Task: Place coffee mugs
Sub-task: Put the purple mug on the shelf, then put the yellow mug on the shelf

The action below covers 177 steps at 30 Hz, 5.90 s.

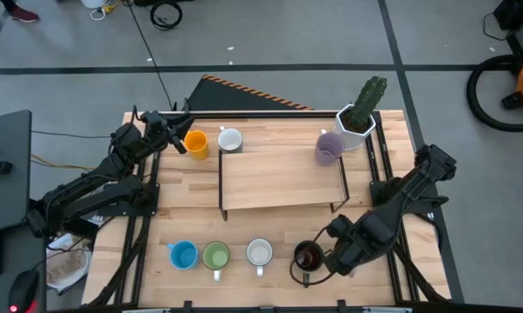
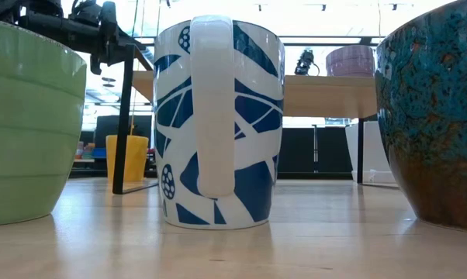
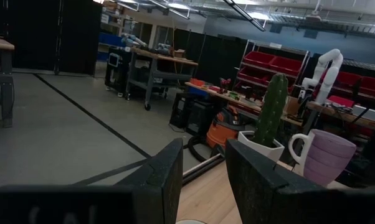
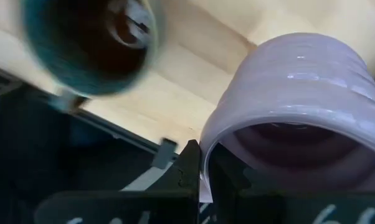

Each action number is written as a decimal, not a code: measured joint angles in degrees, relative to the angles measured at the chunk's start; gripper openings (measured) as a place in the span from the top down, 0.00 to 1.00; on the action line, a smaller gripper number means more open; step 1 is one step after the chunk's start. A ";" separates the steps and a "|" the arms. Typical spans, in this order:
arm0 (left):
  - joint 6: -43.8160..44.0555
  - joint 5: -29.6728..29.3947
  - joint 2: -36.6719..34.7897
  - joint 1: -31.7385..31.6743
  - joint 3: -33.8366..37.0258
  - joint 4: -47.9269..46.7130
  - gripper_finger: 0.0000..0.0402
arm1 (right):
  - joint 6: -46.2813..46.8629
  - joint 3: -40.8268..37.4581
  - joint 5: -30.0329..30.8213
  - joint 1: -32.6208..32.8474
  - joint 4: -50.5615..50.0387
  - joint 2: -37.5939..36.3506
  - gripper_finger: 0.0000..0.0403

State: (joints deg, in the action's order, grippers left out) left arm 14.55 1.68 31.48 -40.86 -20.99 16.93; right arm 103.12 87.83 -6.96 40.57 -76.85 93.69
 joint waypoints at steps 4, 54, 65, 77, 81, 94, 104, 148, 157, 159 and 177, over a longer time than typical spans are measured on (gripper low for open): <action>0.10 0.01 0.00 0.00 0.00 0.04 0.68 | -5.82 5.21 4.30 -2.40 -4.49 0.00 0.95; -0.16 0.03 0.00 0.00 0.00 -3.13 0.68 | -62.15 16.77 -2.95 -33.49 -12.93 -5.78 0.95; -0.16 0.03 0.00 0.02 0.00 -3.08 0.68 | -61.42 10.93 -5.39 -33.74 -10.39 -10.05 0.95; -0.16 0.03 0.00 0.02 0.00 -3.06 0.68 | -63.71 10.05 -8.84 -36.70 -11.77 -8.34 0.95; -0.14 0.02 0.00 0.02 0.00 -3.05 0.68 | -64.18 10.05 -8.95 -37.30 -12.03 -7.59 0.95; -0.16 0.04 0.00 0.01 0.00 -3.07 0.68 | -63.75 10.08 -11.12 -37.82 -12.97 -4.83 0.94; -0.17 0.04 0.01 0.02 0.00 -3.09 0.68 | -62.21 10.08 -9.86 -37.88 -13.15 -4.75 0.84; -0.18 0.03 0.01 0.02 0.00 -3.39 0.68 | -55.86 10.10 -4.60 -40.34 -13.19 -4.82 0.78; -0.18 0.03 0.01 0.00 0.00 -3.54 0.68 | -56.40 10.10 -4.65 -40.34 -13.21 -4.85 0.72; -0.18 0.03 0.02 0.02 0.00 -3.54 0.68 | -56.63 10.10 -5.66 -40.34 -13.19 -4.85 0.71; 4.62 0.03 0.01 0.01 0.00 -3.50 0.68 | -56.16 10.14 13.44 -37.20 -13.19 -15.62 0.61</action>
State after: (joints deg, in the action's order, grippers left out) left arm 19.17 1.72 31.50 -40.85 -20.99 13.43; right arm 46.96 97.97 6.48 3.37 -90.04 78.07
